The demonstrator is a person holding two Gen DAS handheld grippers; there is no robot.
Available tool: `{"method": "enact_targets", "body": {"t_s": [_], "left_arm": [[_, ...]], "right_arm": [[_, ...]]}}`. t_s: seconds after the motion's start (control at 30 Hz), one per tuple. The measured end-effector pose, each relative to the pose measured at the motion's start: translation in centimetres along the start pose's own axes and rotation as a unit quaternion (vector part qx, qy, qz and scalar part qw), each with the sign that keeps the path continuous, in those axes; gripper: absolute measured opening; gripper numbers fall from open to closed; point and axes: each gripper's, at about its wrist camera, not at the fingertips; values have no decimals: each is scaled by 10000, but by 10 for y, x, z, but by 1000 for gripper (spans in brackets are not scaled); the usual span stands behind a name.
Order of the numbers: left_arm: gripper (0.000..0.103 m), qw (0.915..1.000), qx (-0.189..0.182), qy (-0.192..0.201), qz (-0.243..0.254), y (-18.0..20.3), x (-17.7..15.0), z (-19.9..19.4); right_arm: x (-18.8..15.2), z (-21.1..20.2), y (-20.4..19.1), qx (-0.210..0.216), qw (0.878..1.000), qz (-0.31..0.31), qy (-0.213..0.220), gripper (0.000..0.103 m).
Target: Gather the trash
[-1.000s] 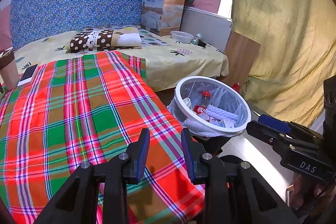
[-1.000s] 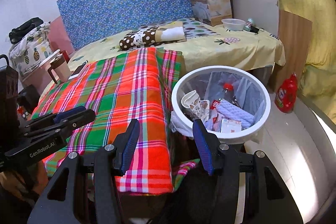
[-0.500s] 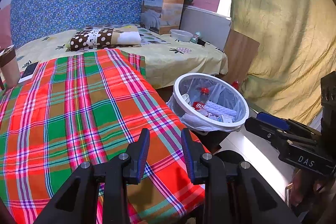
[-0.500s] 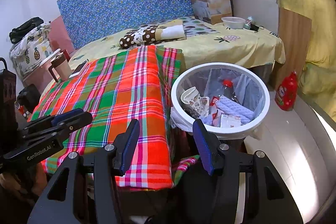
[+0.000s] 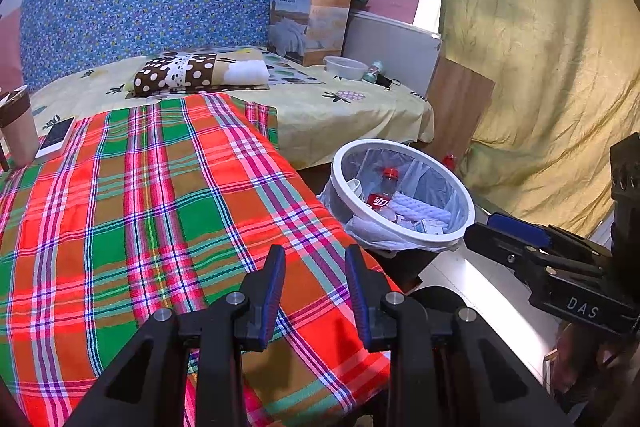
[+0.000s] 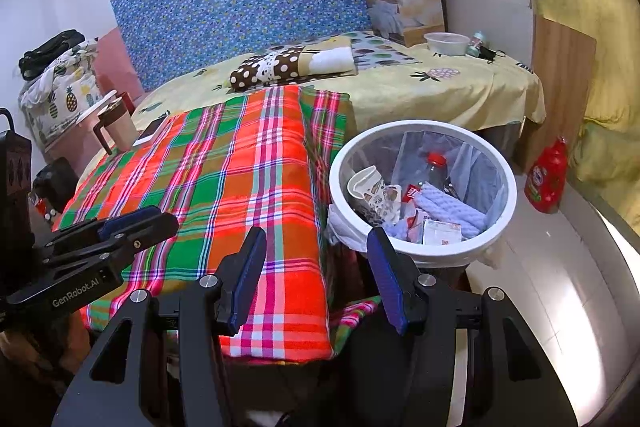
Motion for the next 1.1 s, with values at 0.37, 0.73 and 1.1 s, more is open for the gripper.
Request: {"method": "enact_targets", "body": {"t_s": [0.37,0.73,1.1], "left_arm": [[31,10000,54,18,80,3,0,-1],[31,9999,84,8,58,2,-1,0],[31,9999,87,16,83,1,-2,-1]], "right_arm": [[0,0,0,-2,10000,6,-5,54],[0,1,-3,7,10000,-2,-20,54],[-1,1,-4,4,10000,-3,-17,54]]}}
Point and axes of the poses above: each gripper's, at about its wrist camera, not at the fingertips, and z roughly the way its jaws point, y to its right, x to its top, and after that the axes turned 10 degrees about -z, right-handed
